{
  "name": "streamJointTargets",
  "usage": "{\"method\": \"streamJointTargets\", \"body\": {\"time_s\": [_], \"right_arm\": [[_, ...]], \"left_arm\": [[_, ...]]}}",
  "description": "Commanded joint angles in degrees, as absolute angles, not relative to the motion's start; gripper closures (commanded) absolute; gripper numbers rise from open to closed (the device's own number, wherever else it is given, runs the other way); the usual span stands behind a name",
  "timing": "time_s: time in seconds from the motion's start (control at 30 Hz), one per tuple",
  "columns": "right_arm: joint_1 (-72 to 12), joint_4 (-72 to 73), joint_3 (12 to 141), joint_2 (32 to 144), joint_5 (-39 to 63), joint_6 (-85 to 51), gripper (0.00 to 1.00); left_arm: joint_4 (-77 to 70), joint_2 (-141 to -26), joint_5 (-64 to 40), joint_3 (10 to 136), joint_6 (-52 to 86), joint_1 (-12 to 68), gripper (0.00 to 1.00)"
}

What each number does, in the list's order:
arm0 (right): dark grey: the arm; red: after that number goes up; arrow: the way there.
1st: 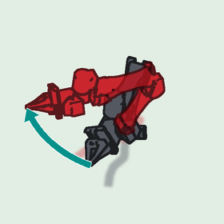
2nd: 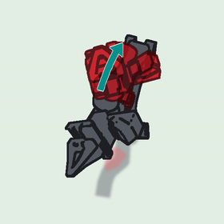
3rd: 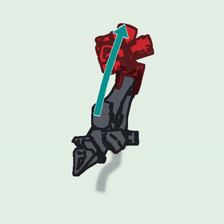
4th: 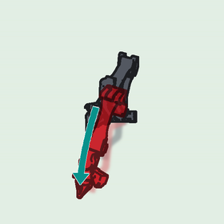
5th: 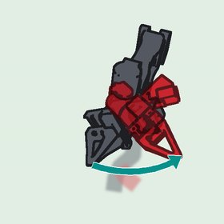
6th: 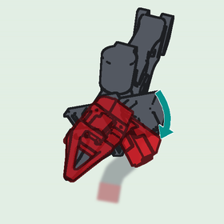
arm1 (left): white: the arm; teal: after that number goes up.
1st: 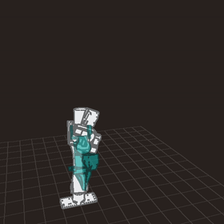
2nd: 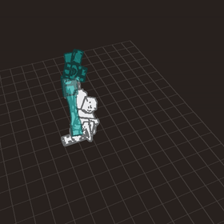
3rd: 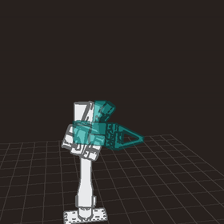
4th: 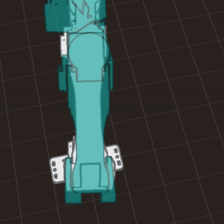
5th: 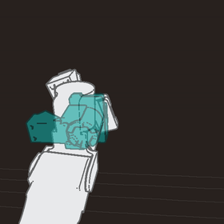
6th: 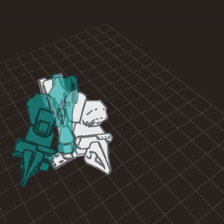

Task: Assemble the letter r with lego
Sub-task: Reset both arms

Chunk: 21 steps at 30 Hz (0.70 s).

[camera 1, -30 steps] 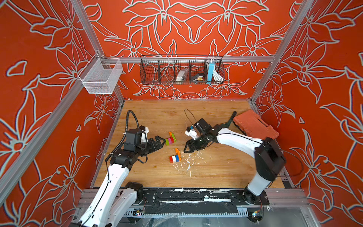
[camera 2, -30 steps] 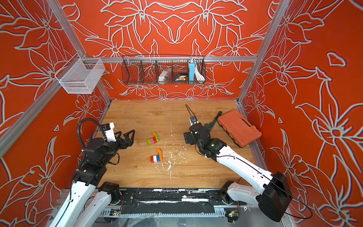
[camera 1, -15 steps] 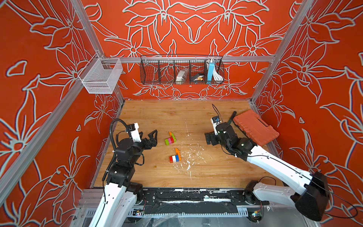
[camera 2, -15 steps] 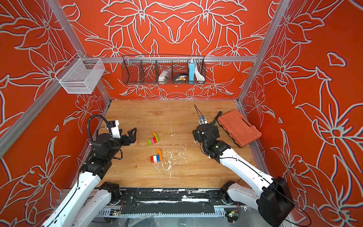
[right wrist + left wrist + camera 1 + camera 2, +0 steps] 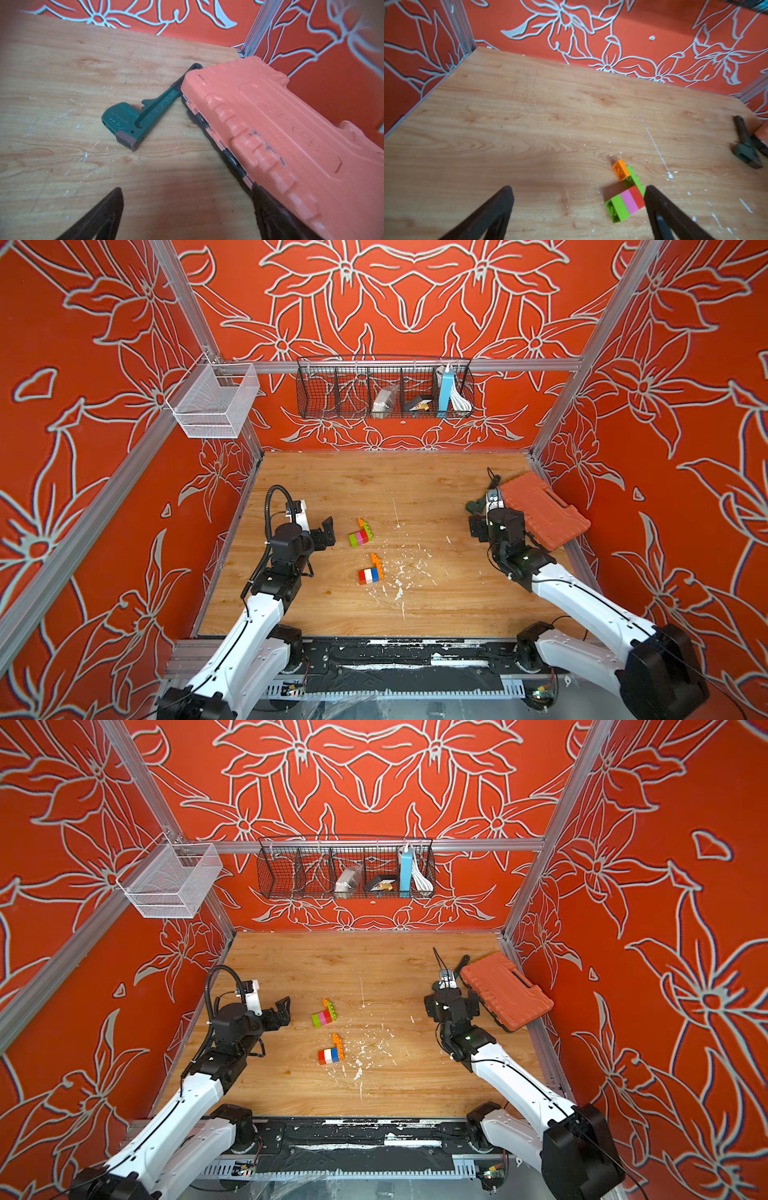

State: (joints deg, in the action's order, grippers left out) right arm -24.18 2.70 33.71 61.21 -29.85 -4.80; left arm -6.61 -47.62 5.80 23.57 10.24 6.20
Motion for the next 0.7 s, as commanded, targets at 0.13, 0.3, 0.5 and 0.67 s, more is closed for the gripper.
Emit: {"method": "streamJointTargets", "body": {"time_s": [0.13,0.3,0.5,0.67], "right_arm": [[-13.79,8.57,34.08,69.35,-25.17,-7.91,0.01],[-11.57,10.09,36.11,75.09,-22.78,-2.1,0.02],[-7.81,17.05,33.52,78.37,-17.2,0.52,0.02],[-5.35,21.45,32.23,80.6,-14.41,-0.19,0.02]], "left_arm": [[-17.07,-56.15,11.8,21.53,6.82,4.16,0.01],[-22.42,-64.27,11.09,20.8,3.34,3.87,0.01],[-30.0,-69.58,8.71,19.97,-1.66,3.64,0.01],[-38.09,-74.83,3.62,19.06,-2.0,1.38,0.01]]}}
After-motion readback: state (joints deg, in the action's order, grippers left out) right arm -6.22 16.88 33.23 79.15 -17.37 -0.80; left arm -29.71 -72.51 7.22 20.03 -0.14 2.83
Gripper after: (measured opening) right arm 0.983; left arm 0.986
